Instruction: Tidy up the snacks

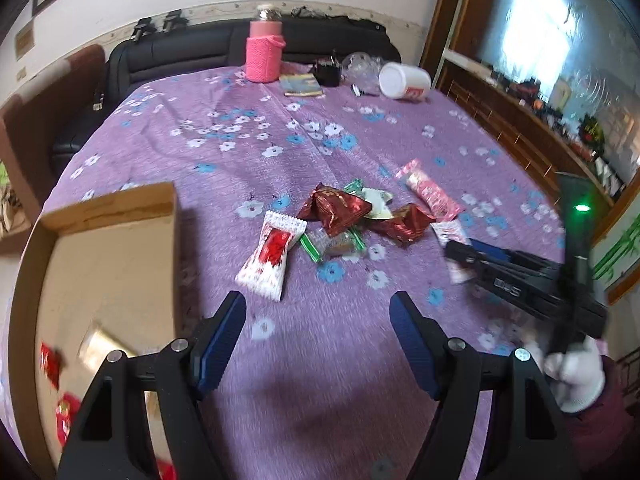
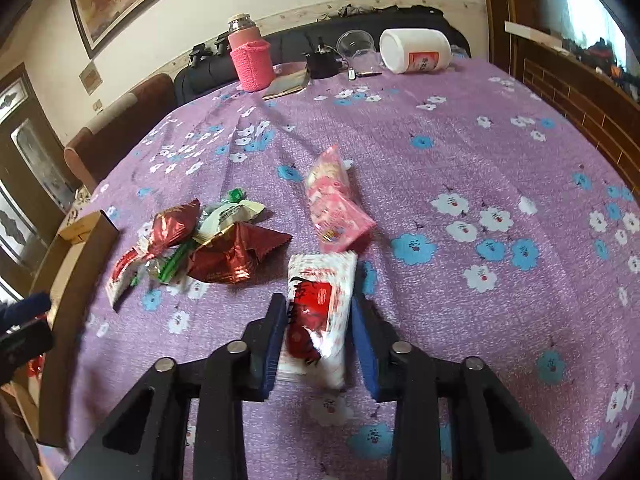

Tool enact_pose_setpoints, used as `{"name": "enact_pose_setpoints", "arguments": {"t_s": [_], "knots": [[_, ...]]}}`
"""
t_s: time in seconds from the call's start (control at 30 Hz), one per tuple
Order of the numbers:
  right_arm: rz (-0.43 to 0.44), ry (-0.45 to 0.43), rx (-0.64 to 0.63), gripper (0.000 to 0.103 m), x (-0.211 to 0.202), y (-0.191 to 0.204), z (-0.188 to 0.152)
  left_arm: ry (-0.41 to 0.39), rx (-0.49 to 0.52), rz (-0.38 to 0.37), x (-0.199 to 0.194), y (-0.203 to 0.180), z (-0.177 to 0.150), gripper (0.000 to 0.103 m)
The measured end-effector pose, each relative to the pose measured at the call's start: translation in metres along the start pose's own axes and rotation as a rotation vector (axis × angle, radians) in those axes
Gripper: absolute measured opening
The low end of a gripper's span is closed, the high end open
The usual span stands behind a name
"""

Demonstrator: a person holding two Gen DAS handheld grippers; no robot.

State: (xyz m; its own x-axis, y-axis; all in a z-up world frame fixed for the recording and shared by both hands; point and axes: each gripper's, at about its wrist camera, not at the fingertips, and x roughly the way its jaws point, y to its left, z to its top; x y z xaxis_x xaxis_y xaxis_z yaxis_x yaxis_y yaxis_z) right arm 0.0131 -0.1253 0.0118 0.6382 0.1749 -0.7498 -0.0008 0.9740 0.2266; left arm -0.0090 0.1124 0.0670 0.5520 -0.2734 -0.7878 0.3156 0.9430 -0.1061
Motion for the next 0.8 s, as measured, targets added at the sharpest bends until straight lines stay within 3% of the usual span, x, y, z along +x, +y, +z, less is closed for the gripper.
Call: {"name": "enact_pose_setpoints", "arguments": {"t_s": [0.27, 0.4, 0.67, 0.7, 0.73, 0.8], "knots": [[0.033, 0.005, 0.035, 0.026, -0.001, -0.009, 0.002, 0.088, 0.083, 0.154, 0.056, 0.01, 0.02, 0.073], [0.036, 0.005, 0.04, 0.025, -0.001, -0.009, 0.002, 0.105, 0.1, 0.164, 0.068, 0.015, 0.028, 0.068], [0.069, 0.0, 0.056, 0.014, -0.003, -0.01, 0.002, 0.145, 0.116, 0.16, 0.089, 0.014, 0.033, 0.065], [0.078, 0.0, 0.06, 0.013, -0.004, -0.01, 0.002, 0.143, 0.119, 0.147, 0.088, 0.012, 0.032, 0.049], [0.086, -0.001, 0.065, 0.013, -0.004, -0.011, 0.002, 0.142, 0.113, 0.115, 0.086, 0.011, 0.031, 0.024], [0.095, -0.002, 0.071, 0.013, -0.004, -0.011, 0.002, 0.138, 0.104, 0.117, 0.083, 0.01, 0.029, 0.022]]}}
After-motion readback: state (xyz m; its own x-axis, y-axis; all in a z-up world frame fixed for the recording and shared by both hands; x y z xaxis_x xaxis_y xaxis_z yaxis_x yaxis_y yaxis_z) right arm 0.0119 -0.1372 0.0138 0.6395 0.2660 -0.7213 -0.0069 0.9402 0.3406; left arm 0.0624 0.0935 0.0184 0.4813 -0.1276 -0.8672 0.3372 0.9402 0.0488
